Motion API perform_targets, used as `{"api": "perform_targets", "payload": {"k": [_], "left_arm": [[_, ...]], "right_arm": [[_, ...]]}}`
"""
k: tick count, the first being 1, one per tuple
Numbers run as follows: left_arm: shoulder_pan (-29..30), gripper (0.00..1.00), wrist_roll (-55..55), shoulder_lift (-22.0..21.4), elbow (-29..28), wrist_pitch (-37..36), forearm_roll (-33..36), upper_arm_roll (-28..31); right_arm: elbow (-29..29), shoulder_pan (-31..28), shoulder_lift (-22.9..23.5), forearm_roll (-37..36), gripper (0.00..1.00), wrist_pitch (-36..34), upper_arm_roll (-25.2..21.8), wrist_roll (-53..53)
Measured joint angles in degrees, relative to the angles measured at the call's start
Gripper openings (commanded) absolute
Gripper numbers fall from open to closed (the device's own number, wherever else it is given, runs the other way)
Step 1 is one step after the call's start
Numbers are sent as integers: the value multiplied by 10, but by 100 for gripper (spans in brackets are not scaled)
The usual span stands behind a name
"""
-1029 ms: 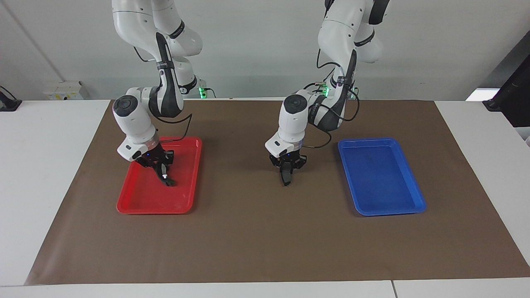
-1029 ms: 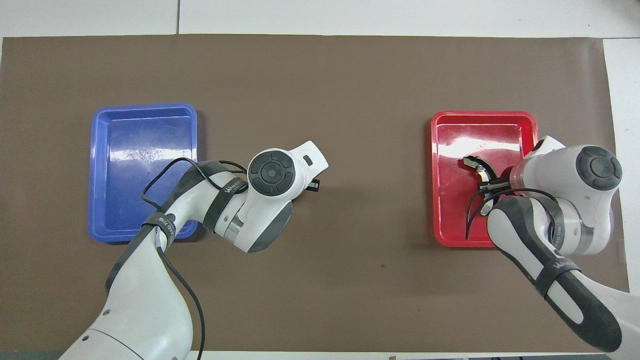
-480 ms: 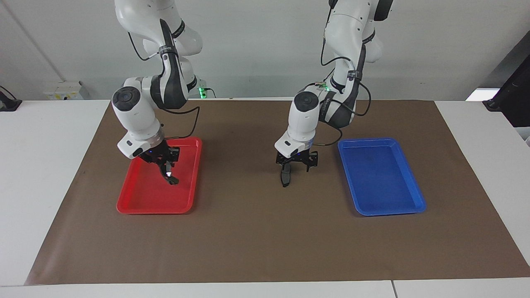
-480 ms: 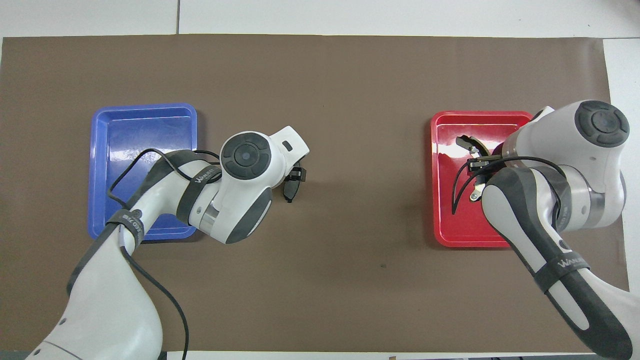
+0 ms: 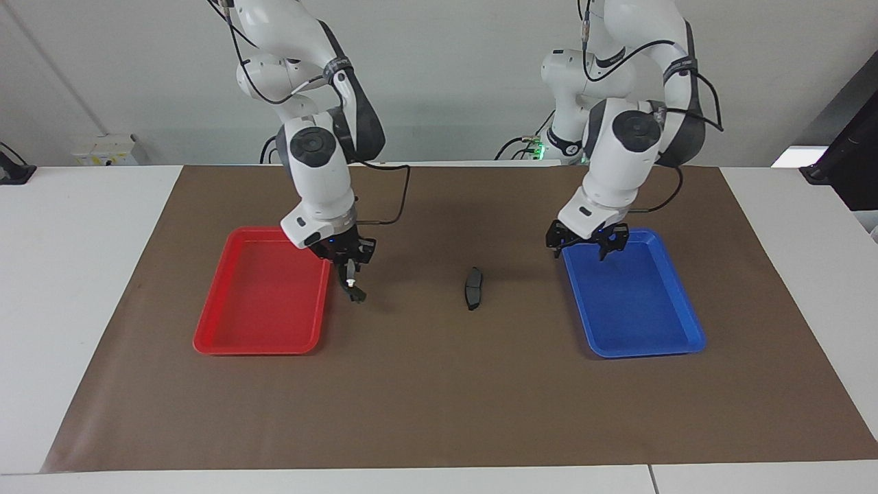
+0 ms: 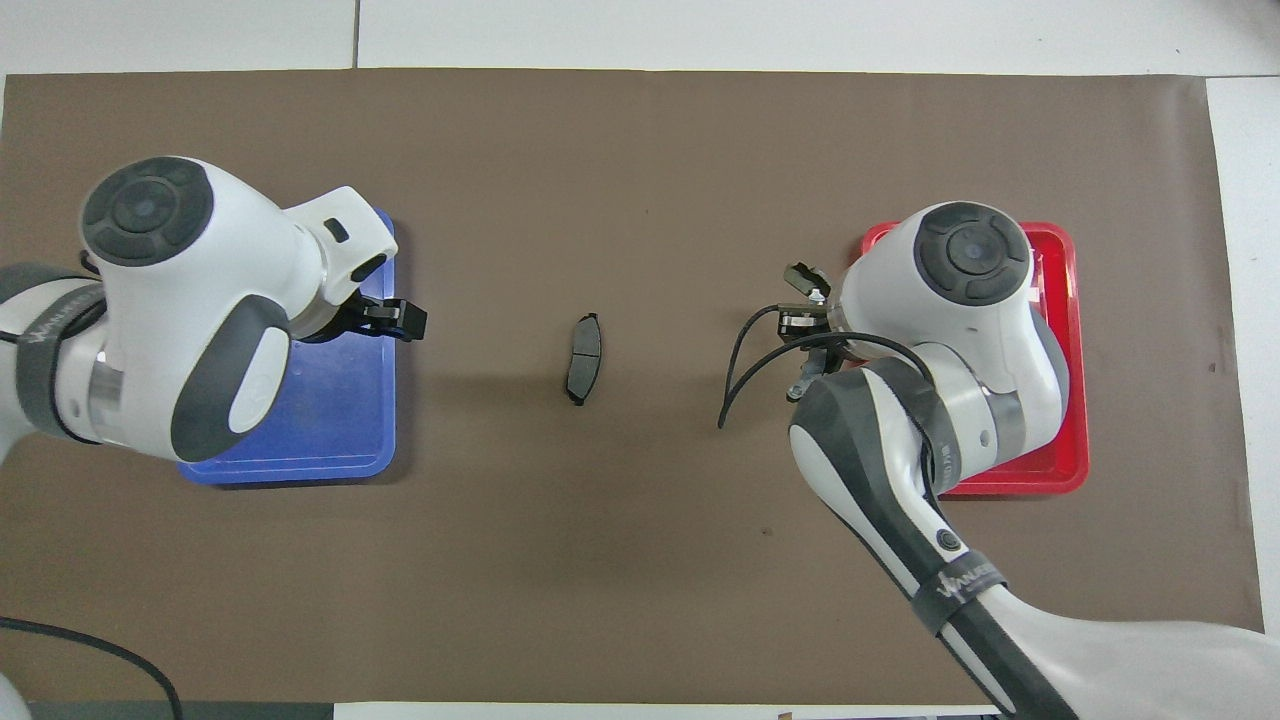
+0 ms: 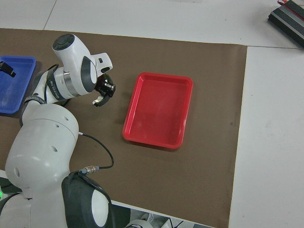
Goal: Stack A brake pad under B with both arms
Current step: 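Retract the left gripper while the right gripper carries the curved pad to center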
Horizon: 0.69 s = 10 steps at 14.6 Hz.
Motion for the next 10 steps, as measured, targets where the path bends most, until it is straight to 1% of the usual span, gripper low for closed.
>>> {"api": "perform_targets", "payload": {"k": [2,4,6,8,10], "left_arm": [[39,99,47,-25,4,-30,0,2],[72,99,84,-41,27,-76,0,2],[95,99,119,-44,72,-138,0,3],[114,99,147,-44,114,-184,0,3],[126,99,160,-44,131,-205,0,3]], "right_arm": [[52,40,47,0,0,0,0,53],[95,66,87,1,0,0,0,73],[126,87,118,1,0,1,0,105],[154,102,145,1,0,3,0,134],[171,114,165,3,0,17,0,156]]}}
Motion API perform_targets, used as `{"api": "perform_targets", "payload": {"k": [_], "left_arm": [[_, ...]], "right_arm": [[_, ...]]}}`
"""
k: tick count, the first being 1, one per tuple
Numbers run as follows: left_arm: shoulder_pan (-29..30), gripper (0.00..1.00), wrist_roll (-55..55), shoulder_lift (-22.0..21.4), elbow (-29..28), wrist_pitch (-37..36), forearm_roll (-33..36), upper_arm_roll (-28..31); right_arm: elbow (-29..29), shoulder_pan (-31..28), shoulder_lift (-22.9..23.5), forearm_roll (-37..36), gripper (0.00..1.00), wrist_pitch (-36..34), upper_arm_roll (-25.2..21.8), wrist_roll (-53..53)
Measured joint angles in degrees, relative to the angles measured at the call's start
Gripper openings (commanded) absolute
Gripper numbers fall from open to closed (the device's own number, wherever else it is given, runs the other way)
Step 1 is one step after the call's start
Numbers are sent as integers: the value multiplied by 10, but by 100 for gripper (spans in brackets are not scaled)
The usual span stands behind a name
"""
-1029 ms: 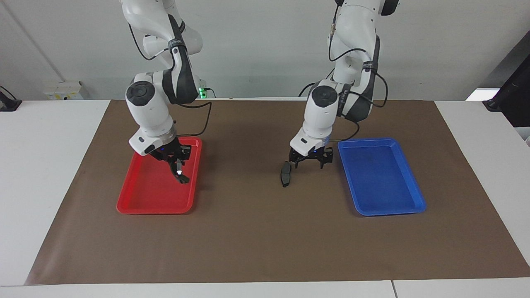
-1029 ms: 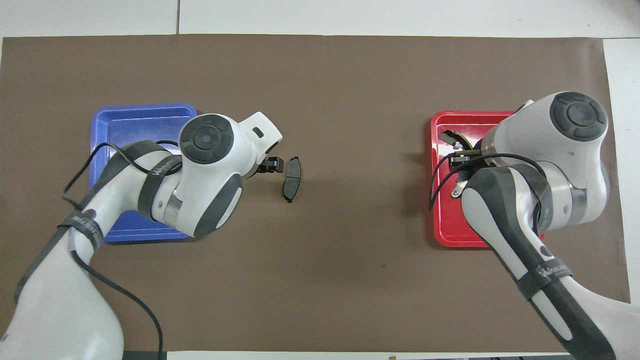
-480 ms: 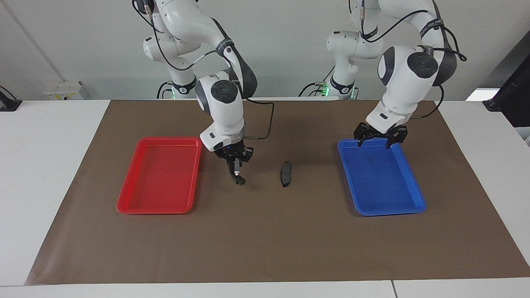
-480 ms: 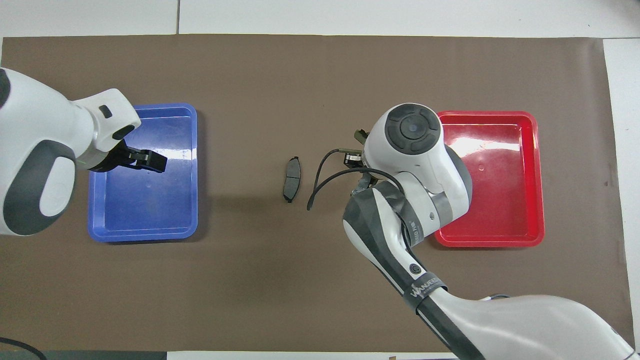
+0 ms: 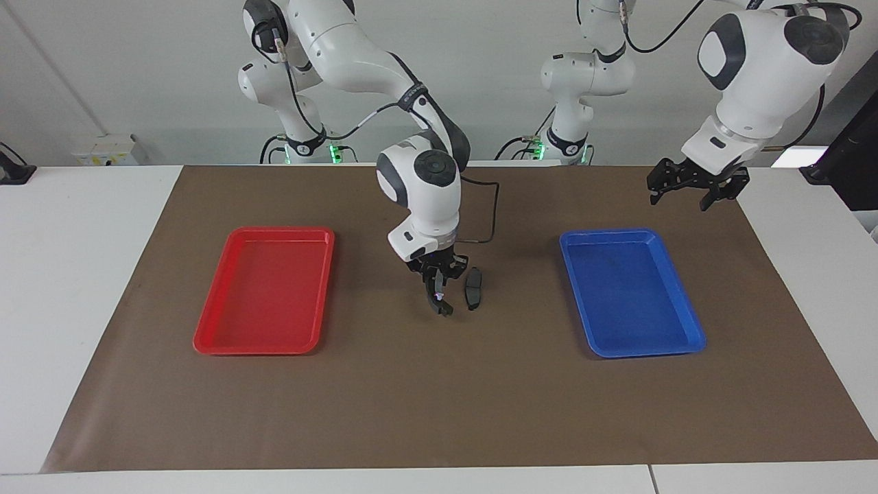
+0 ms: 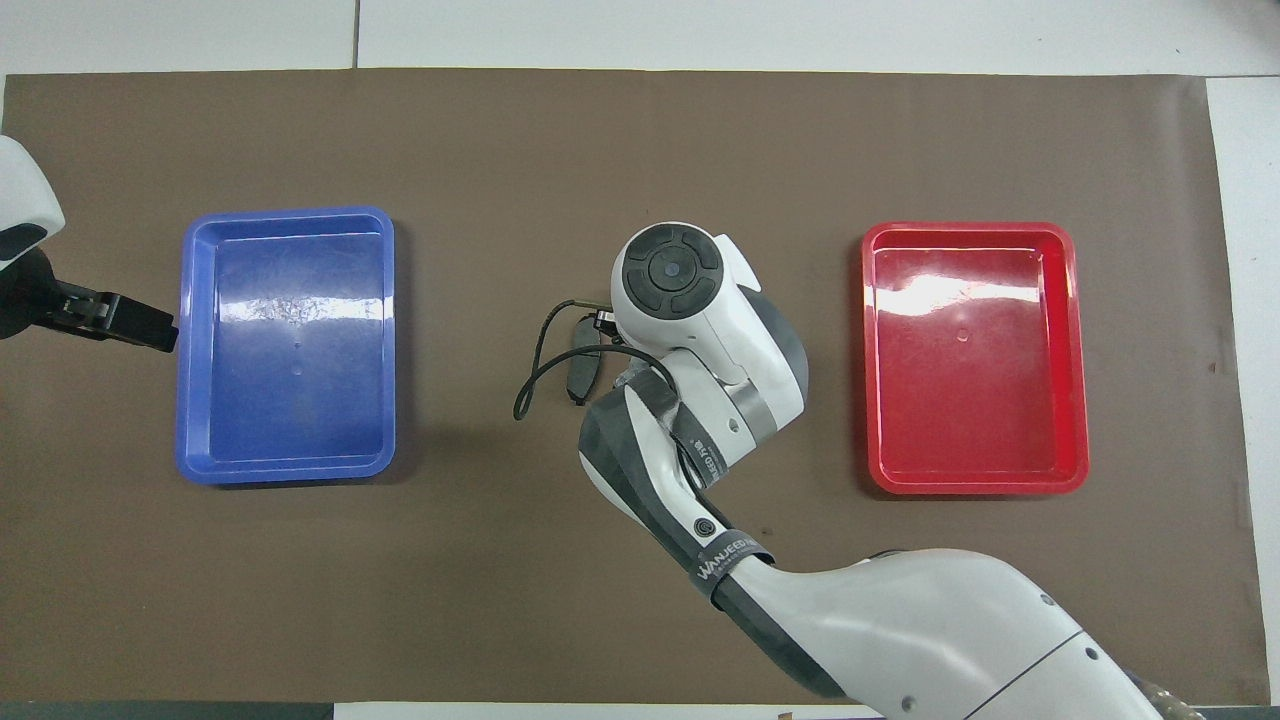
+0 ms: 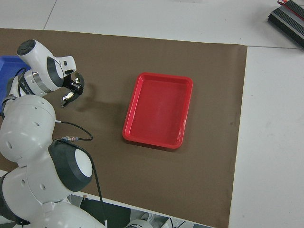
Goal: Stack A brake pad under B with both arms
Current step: 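Retract the left gripper while the right gripper carries the curved pad to center, then lower the curved pad onto the small pad and open the right gripper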
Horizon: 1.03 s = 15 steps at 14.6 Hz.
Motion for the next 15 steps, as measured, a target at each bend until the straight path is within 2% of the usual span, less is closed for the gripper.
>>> {"api": "perform_targets", "payload": {"k": [6,15], "left_arm": [[10,99,1,2,-2,-12,0,0],[18,99,1,0,1,-12,0,1]], "right_arm": [[38,32,46,1,0,13,0,28],[34,41,53,1,0,7,0,4]]}}
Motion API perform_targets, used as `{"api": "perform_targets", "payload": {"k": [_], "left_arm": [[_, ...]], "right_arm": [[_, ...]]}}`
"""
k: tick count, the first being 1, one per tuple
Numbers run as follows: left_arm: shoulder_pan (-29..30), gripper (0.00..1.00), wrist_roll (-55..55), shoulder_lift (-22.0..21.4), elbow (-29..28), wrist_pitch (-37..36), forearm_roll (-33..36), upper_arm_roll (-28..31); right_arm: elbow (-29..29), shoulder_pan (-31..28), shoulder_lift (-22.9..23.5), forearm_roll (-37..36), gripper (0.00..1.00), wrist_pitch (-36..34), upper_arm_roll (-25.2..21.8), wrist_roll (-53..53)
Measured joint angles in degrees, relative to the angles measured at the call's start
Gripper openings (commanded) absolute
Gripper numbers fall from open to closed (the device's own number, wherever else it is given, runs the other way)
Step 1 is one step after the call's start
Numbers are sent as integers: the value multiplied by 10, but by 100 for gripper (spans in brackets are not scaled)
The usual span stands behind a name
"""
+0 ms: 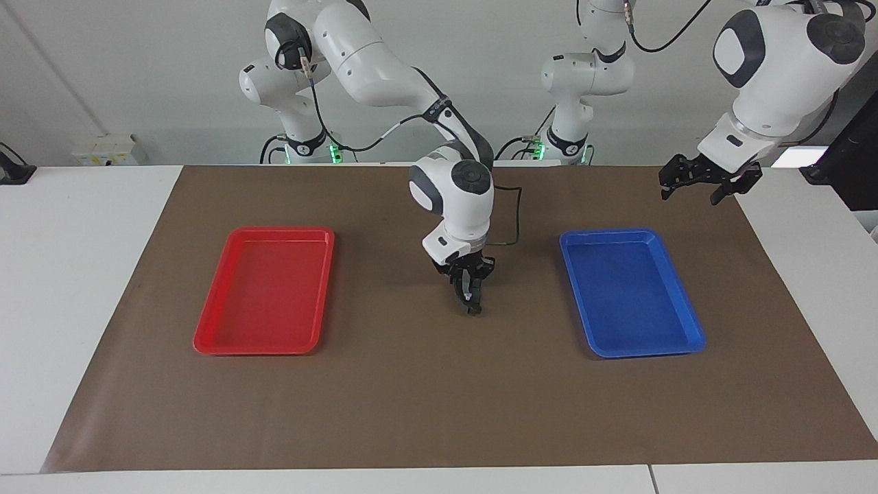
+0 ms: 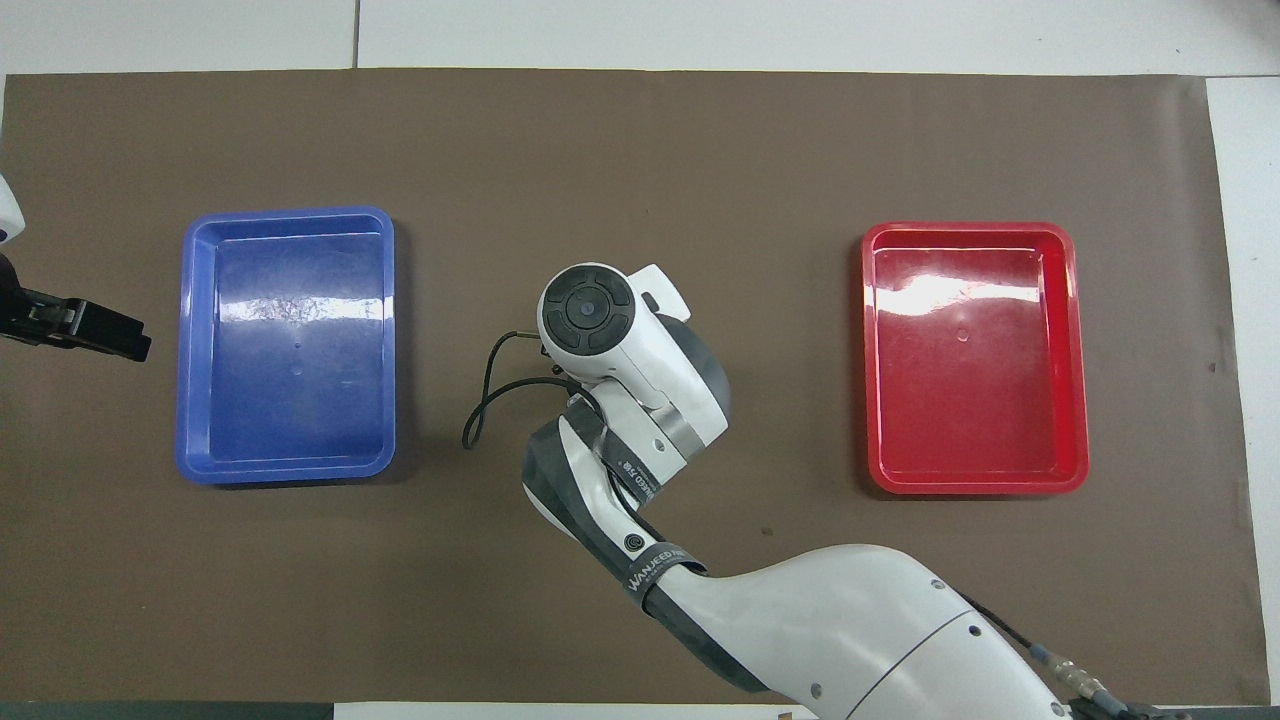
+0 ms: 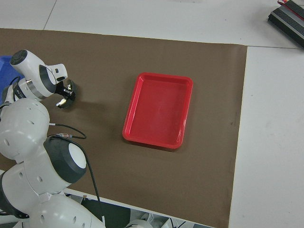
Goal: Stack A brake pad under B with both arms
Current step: 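Lower the curved pad onto the small pad and open the right gripper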
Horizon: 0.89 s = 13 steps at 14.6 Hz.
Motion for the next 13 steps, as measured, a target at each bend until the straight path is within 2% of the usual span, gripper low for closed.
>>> {"api": "perform_targets", "payload": {"k": [13], "left_arm": [[18,99,-19,-12,2,-1,0,0]], "right_arm": [[-2,2,0,0,1,11,1,-1]]}}
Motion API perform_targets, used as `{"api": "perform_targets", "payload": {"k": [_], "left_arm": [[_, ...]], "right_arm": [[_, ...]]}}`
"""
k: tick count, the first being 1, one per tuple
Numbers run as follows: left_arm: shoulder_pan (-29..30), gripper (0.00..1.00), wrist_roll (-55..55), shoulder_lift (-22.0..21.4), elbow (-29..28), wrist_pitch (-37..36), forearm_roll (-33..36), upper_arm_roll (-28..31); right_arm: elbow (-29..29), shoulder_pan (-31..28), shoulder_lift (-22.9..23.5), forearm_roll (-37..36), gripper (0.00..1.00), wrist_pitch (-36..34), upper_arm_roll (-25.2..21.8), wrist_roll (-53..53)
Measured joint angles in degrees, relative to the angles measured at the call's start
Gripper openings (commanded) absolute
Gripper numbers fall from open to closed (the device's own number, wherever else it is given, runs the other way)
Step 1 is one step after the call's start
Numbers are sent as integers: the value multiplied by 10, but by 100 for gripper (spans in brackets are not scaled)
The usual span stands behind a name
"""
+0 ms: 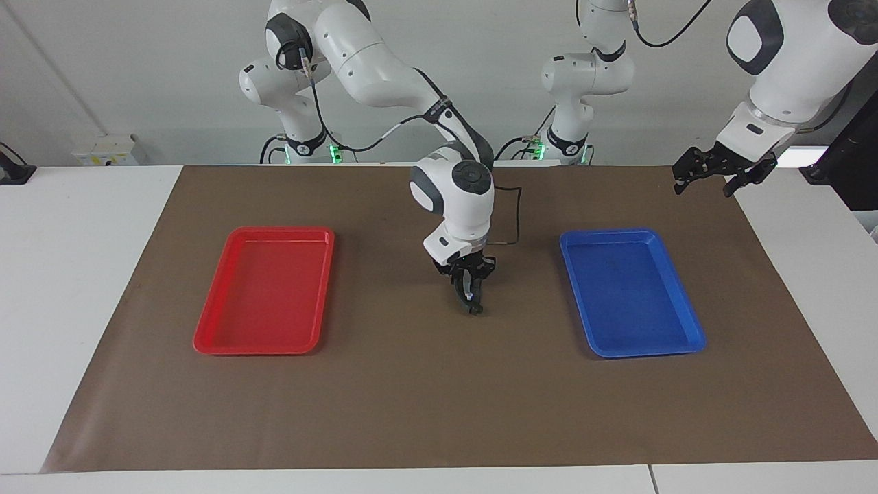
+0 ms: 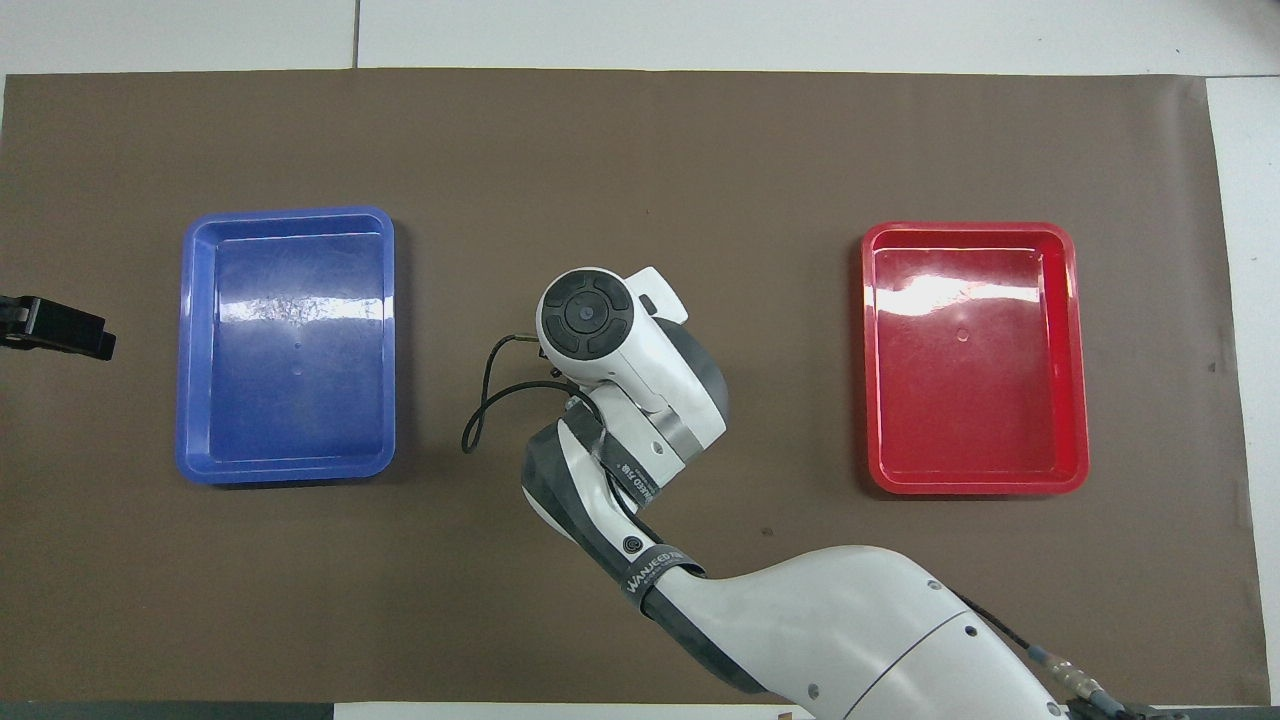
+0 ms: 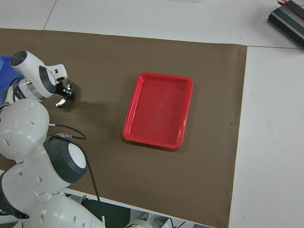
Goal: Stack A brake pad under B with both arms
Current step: 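Lower the curved pad onto the small pad and open the right gripper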
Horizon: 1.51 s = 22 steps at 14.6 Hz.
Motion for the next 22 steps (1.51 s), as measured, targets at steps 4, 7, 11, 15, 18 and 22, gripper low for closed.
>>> {"api": "perform_targets", "payload": {"k": [4,7,11,15,18,22], "left_arm": [[0,99,0,0,0,0,0,0],[0,99,0,0,0,0,0,0],[0,99,0,0,0,0,0,0],[0,99,0,0,0,0,0,0],[0,99,-1,0,0,0,0,0],[0,99,-1,0,0,0,0,0]], "right_arm": [[-3,0,0,1,11,2,0,0],[-9,1,0,2,38,15,0,0],[-10,1,0,3,100,17,2,0],[-9,1,-1,4,100,15,3,0],[-5,-2,-21,-10,100,3,-6,0],[-5,-81,-103,-42,100,-57,-18,-32]]}}
